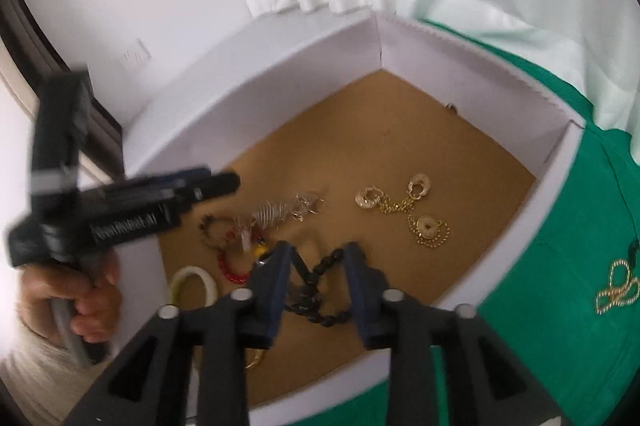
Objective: Organize jewelry
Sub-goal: 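Carry the pendant and black bracelet into the box and open both tools, then move both tools back over the gold bead necklace on the cloth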
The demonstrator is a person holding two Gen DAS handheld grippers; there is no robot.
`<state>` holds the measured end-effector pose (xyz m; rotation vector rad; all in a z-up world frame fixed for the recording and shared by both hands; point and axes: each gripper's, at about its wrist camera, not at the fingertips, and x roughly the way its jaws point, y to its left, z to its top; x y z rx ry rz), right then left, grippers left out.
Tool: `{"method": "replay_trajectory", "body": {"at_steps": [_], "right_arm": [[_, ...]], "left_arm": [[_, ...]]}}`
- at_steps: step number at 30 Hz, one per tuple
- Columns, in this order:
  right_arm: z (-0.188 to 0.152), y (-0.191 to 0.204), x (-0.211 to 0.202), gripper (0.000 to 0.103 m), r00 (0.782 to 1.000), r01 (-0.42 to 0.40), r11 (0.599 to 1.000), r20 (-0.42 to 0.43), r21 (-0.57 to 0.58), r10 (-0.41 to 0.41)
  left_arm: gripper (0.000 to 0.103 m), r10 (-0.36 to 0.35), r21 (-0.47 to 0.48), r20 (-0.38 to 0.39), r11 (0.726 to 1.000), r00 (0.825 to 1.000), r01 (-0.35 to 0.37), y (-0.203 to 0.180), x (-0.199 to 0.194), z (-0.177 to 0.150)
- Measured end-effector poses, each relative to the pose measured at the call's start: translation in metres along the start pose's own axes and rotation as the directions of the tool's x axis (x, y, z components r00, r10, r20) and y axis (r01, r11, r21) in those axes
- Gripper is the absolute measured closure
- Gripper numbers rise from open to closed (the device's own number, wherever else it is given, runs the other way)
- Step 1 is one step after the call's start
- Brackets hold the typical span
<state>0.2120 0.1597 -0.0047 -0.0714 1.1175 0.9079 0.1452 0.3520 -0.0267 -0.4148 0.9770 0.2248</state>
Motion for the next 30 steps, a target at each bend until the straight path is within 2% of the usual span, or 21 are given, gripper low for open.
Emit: {"method": "replay_trajectory", "body": {"at_steps": [3,8,11,14,19,22,23,26,30], "right_arm": [[-0.008,-0.002,-0.033,0.072,0.998,0.007,1.000,0.069,0.007,-0.008],[-0.047,-0.011,-0.081,0.045,0.983,0.078,0.997,0.165,0.020,-0.080],[-0.079,-0.025,-0.104,0.039,0.971,0.154,0.987,0.177,0.045,-0.160],[-0.116,-0.047,-0.123,0.033,0.953,0.235,0.968,0.175,0.092,-0.248],[-0.186,-0.100,-0.146,0.033,0.912,0.367,0.909,0.116,0.200,-0.393],[-0.226,-0.129,-0.153,0.032,0.880,0.440,0.861,0.066,0.256,-0.470],[-0.242,-0.141,-0.155,0.031,0.868,0.464,0.839,0.043,0.283,-0.495],[-0.276,-0.165,-0.159,0.029,0.852,0.491,0.798,-0.001,0.350,-0.524],[-0.314,-0.189,-0.164,0.029,0.833,0.516,0.744,-0.047,0.425,-0.552]], "left_arm": [[0.032,0.011,0.018,0.032,1.000,0.999,-0.012,-0.007,-0.022,-0.010],[0.019,-0.022,0.096,0.109,0.995,0.994,0.012,-0.041,-0.066,-0.035],[0.017,-0.074,0.147,0.134,0.988,0.988,0.054,-0.073,-0.088,-0.053],[0.014,-0.155,0.206,0.131,0.971,0.979,0.126,-0.112,-0.103,-0.075],[0.011,-0.284,0.308,0.068,0.918,0.956,0.250,-0.181,-0.107,-0.116],[0.010,-0.325,0.349,0.002,0.886,0.946,0.304,-0.217,-0.094,-0.142],[0.010,-0.324,0.360,-0.024,0.880,0.946,0.311,-0.227,-0.086,-0.151],[0.010,-0.311,0.380,-0.091,0.867,0.946,0.322,-0.249,-0.064,-0.173],[0.010,-0.276,0.388,-0.147,0.867,0.950,0.312,-0.267,-0.024,-0.197]]}}
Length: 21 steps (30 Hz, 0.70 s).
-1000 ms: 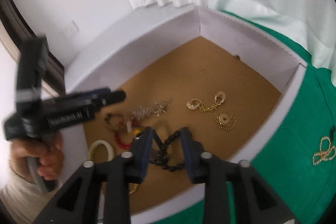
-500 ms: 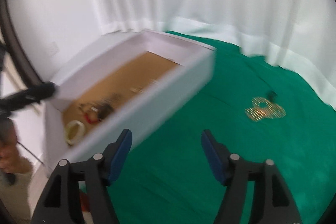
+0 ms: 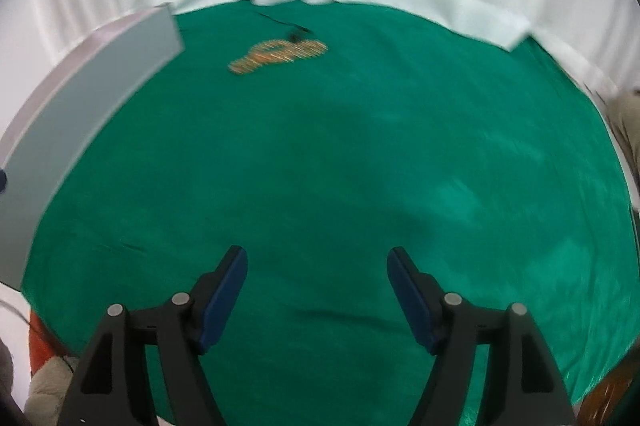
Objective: Organize jewelry
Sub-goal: 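Move both tools back over the gold bead necklace on the cloth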
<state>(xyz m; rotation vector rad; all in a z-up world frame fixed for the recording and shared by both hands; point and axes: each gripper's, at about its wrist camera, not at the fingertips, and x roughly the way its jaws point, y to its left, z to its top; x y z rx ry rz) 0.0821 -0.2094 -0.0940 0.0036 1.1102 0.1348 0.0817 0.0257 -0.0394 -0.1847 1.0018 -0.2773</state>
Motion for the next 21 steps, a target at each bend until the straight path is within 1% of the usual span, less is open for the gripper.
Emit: {"method": "replay_trajectory", "body": {"at_steps": [3,4,8,10,14,16,21], "right_arm": [[-0.011,-0.018,0.003,0.029,1.000,0.016,0.999,-0.003,0.039,-0.016],[-0.012,-0.021,0.004,0.029,1.000,0.021,0.999,-0.002,0.043,-0.021],[-0.013,-0.026,0.007,0.029,0.999,0.043,0.998,0.010,0.043,-0.043],[-0.013,-0.026,0.010,0.029,0.999,0.044,0.998,0.004,0.047,-0.044],[-0.010,-0.024,0.018,0.028,0.999,0.043,0.998,-0.013,0.054,-0.043],[-0.011,-0.022,0.021,0.025,0.999,0.042,0.998,-0.021,0.054,-0.041],[-0.013,-0.020,0.030,0.024,0.999,0.041,0.998,-0.035,0.047,-0.040]], "left_arm": [[0.010,0.025,-0.007,-0.036,1.000,0.999,-0.025,-0.001,0.031,-0.007],[0.010,0.030,-0.007,-0.034,1.000,0.999,-0.031,-0.001,0.040,-0.009],[0.010,0.077,0.021,-0.045,0.997,0.996,-0.076,0.000,0.070,-0.016],[0.010,0.093,0.020,-0.066,0.996,0.993,-0.092,0.003,0.081,-0.018],[0.010,0.104,0.029,-0.087,0.994,0.991,-0.102,0.004,0.094,-0.024],[0.010,0.118,0.048,-0.082,0.992,0.990,-0.115,0.003,0.096,-0.026],[0.009,0.140,0.070,-0.071,0.988,0.988,-0.136,0.001,0.098,-0.028]]}}
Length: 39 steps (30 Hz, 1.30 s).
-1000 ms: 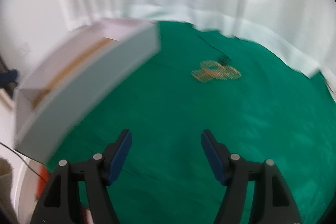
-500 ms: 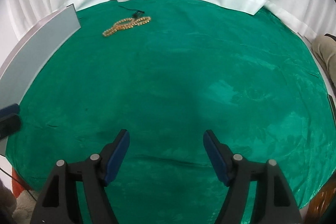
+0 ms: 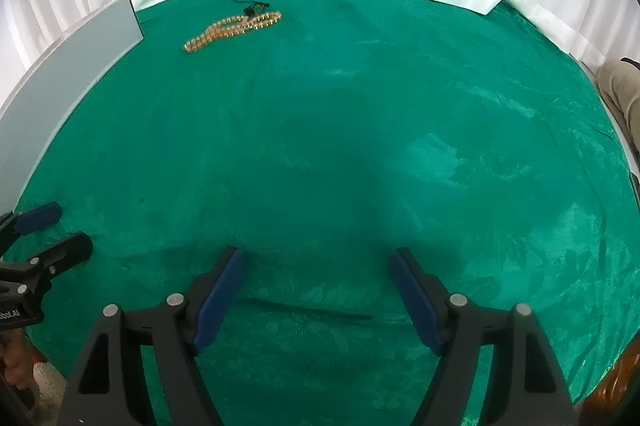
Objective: Organize jewelry
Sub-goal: 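Move both tools back over the gold bead necklace on the cloth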
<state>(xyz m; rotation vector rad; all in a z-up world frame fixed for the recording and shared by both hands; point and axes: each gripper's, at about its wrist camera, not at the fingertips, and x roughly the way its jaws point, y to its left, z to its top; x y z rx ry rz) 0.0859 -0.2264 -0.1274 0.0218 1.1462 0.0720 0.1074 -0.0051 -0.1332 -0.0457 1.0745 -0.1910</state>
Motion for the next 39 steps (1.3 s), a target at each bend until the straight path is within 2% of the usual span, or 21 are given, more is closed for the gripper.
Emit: {"method": "replay_trajectory", "body": {"at_steps": [5,9,23,28,30,32,36,39], "right_arm": [[-0.002,0.000,0.000,0.022,1.000,0.005,1.000,0.013,-0.004,-0.005],[-0.004,0.001,-0.001,0.021,0.999,0.006,1.000,0.032,-0.018,-0.006],[-0.004,0.002,-0.001,0.021,1.000,0.007,1.000,0.029,-0.023,-0.007],[-0.004,0.001,-0.001,0.021,1.000,0.000,0.999,0.021,-0.036,0.001],[-0.004,0.001,-0.001,0.021,1.000,-0.002,0.999,0.020,-0.042,0.003],[-0.005,0.001,-0.001,0.021,1.000,-0.003,0.999,0.020,-0.046,0.004],[-0.004,0.001,-0.002,0.020,1.000,-0.008,0.999,0.018,-0.053,0.009],[-0.004,0.001,-0.002,0.020,1.000,-0.014,0.998,0.016,-0.059,0.015]], "left_arm": [[0.000,0.022,0.027,-0.002,0.999,1.000,-0.021,-0.007,0.007,-0.002],[0.000,0.090,0.092,-0.018,0.992,0.996,-0.088,-0.018,0.011,-0.003],[0.000,0.107,0.080,-0.039,0.991,0.994,-0.104,-0.019,0.013,-0.003],[0.001,0.082,0.083,-0.114,0.994,0.990,-0.073,-0.015,0.013,0.008],[0.001,0.065,0.071,-0.122,0.996,0.990,-0.057,-0.011,0.003,0.021],[0.001,0.039,0.054,-0.095,0.998,0.995,-0.034,-0.005,-0.010,0.037],[0.001,-0.050,-0.033,-0.003,0.998,0.999,0.050,0.016,-0.040,0.102],[0.001,-0.098,-0.070,0.039,0.992,0.994,0.101,0.022,-0.039,0.150]]}}
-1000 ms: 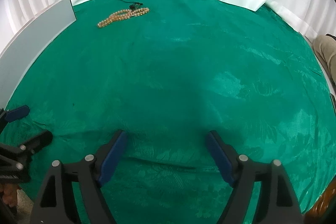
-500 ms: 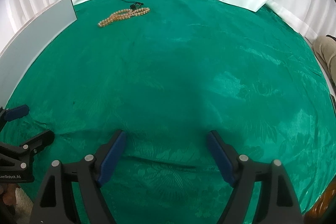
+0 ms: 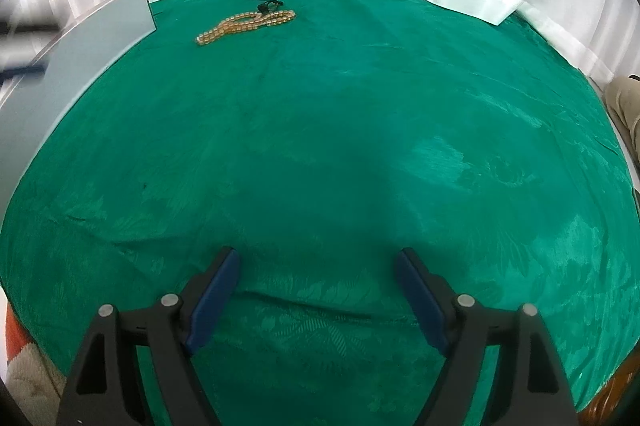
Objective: Organize jewelry
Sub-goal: 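Move both tools back over the gold bead necklace on the cloth, then grasp the black clasp of the gold bead necklace with the left tool and lift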
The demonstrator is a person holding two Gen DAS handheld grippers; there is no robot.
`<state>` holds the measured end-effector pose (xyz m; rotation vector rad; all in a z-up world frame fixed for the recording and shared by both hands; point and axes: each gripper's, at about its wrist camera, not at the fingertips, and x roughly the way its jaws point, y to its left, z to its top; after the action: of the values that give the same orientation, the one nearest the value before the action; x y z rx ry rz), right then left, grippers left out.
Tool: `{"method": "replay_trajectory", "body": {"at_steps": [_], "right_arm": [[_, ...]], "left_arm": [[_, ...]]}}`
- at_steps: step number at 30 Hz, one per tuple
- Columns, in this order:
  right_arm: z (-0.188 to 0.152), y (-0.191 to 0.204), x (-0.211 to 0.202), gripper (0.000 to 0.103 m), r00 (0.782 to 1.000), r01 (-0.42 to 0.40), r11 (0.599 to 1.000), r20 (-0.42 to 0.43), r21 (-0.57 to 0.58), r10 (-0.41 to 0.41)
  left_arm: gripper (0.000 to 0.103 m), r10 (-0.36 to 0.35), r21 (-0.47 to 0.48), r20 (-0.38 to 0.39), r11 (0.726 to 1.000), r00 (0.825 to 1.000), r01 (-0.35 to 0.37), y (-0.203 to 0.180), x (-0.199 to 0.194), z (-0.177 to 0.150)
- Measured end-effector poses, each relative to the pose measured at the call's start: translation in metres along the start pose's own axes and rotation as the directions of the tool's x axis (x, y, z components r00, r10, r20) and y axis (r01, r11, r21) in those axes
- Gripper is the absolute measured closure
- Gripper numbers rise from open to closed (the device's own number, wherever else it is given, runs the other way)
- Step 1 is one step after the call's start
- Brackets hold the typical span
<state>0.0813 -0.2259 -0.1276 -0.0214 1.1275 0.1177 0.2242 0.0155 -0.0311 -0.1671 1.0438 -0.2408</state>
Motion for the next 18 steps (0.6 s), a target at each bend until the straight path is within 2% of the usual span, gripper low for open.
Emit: {"method": "replay_trajectory", "body": {"at_steps": [2,5,7,10,15,18], "right_arm": [[0.000,0.000,0.000,0.020,1.000,-0.001,1.000,0.001,-0.002,0.001],[0.000,0.000,0.000,0.020,1.000,-0.002,1.000,0.001,-0.003,0.002],[0.000,0.001,0.000,0.020,1.000,-0.003,1.000,0.001,-0.004,0.003],[-0.001,0.001,0.000,0.020,1.000,-0.006,1.000,0.005,-0.008,0.006],[-0.002,0.000,0.000,0.020,1.000,-0.007,1.000,0.011,-0.011,0.008],[-0.002,0.000,0.000,0.020,1.000,-0.009,1.000,0.013,-0.013,0.009]], "left_arm": [[0.001,-0.050,-0.013,-0.015,0.999,0.999,0.050,-0.001,0.021,0.036],[0.002,-0.059,-0.025,-0.037,0.998,0.998,0.058,-0.005,0.060,0.075],[0.002,-0.024,0.004,-0.048,1.000,0.999,0.024,-0.010,0.089,0.101],[0.014,0.023,0.042,-0.077,0.999,0.997,-0.020,-0.022,0.126,0.127],[0.021,0.070,0.071,-0.121,0.996,0.990,-0.062,-0.039,0.176,0.145],[0.032,0.095,0.074,-0.141,0.994,0.985,-0.085,-0.041,0.197,0.148]]}}
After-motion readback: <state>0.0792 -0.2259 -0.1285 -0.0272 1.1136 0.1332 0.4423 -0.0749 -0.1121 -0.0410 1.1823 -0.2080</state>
